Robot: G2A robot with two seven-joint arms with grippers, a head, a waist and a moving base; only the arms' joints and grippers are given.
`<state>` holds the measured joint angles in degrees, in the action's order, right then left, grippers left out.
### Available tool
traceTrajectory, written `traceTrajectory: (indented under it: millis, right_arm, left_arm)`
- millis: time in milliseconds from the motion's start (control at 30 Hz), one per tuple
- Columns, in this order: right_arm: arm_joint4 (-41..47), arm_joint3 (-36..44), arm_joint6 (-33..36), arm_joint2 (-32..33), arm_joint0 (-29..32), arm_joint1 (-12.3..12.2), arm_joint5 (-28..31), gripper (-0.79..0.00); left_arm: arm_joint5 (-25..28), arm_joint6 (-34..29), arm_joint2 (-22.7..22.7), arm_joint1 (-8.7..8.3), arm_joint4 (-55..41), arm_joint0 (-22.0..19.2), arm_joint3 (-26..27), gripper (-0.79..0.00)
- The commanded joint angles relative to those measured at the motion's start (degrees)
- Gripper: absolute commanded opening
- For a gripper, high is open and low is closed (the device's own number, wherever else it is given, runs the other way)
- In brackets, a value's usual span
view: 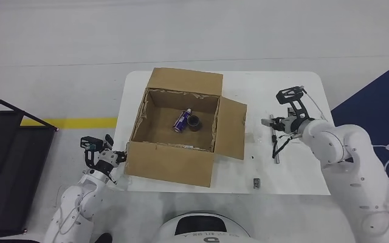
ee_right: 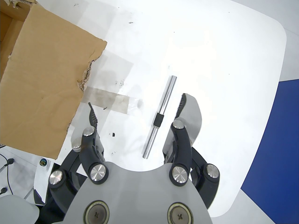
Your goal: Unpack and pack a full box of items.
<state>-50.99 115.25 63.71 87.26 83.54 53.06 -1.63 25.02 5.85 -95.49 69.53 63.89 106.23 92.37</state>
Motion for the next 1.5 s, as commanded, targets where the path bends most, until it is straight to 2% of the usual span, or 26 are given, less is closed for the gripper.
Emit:
traceTrajectory:
  millis: [0,33,67,100,233,333,567,667,967,1133,1233,1333,1467]
  right_arm:
    - [-3.0,-1.8,0.4,-0.9,0.3,-0.1,0.2,0.0]
    - [-3.2,-2.6,0.6,-2.0,-0.2,0.0,0.1,-0.058]
    - [-2.5,-3.7,0.7,-2.6,-0.7,0.1,0.3,-0.274]
    - [-3.6,-4.9,2.0,-3.3,-1.2,0.1,0.9,-0.406]
    - [-6.5,-8.9,4.5,-5.8,-3.4,0.3,-0.1,-0.416]
    - [-8.2,-11.8,5.4,-7.4,-4.7,0.5,-1.7,-0.48]
    - [-8.9,-18.0,6.4,-10.8,-7.3,1.3,-3.6,-0.453]
    - [-6.6,-20.8,6.9,-11.3,-8.5,1.6,-3.9,-0.483]
    - [-8.8,-25.0,6.8,-13.9,-10.6,2.3,-6.4,-0.465]
    - [-8.9,-27.4,7.0,-15.0,-12.0,2.7,-6.5,-0.493]
    - [-8.3,-29.2,6.8,-15.5,-12.8,3.0,-6.1,-0.56]
    - [-8.2,-30.8,6.8,-15.9,-13.6,3.2,-5.8,-0.677]
    - [-8.8,-32.6,6.9,-16.6,-14.6,3.5,-5.9,-0.785]
  left_arm:
    - [0.0,0.0,0.0,0.0,0.0,0.0,0.0,0.0]
    - [0.0,0.0,0.0,0.0,0.0,0.0,0.0,0.0]
    - [0.0,0.0,0.0,0.0,0.0,0.0,0.0,0.0]
    - [0.0,0.0,0.0,0.0,0.0,0.0,0.0,0.0]
    - [0.0,0.0,0.0,0.0,0.0,0.0,0.0,0.0]
    - [0.0,0.0,0.0,0.0,0.0,0.0,0.0,0.0]
    - [0.0,0.0,0.0,0.0,0.0,0.0,0.0,0.0]
    - [0.0,0.0,0.0,0.0,0.0,0.0,0.0,0.0]
    - [0.0,0.0,0.0,0.0,0.0,0.0,0.0,0.0]
    - [0.0,0.0,0.0,0.0,0.0,0.0,0.0,0.0]
    - [0.0,0.0,0.0,0.0,0.0,0.0,0.0,0.0]
    - [0.0,0.0,0.0,0.0,0.0,0.0,0.0,0.0]
    - [0.0,0.0,0.0,0.0,0.0,0.0,0.0,0.0]
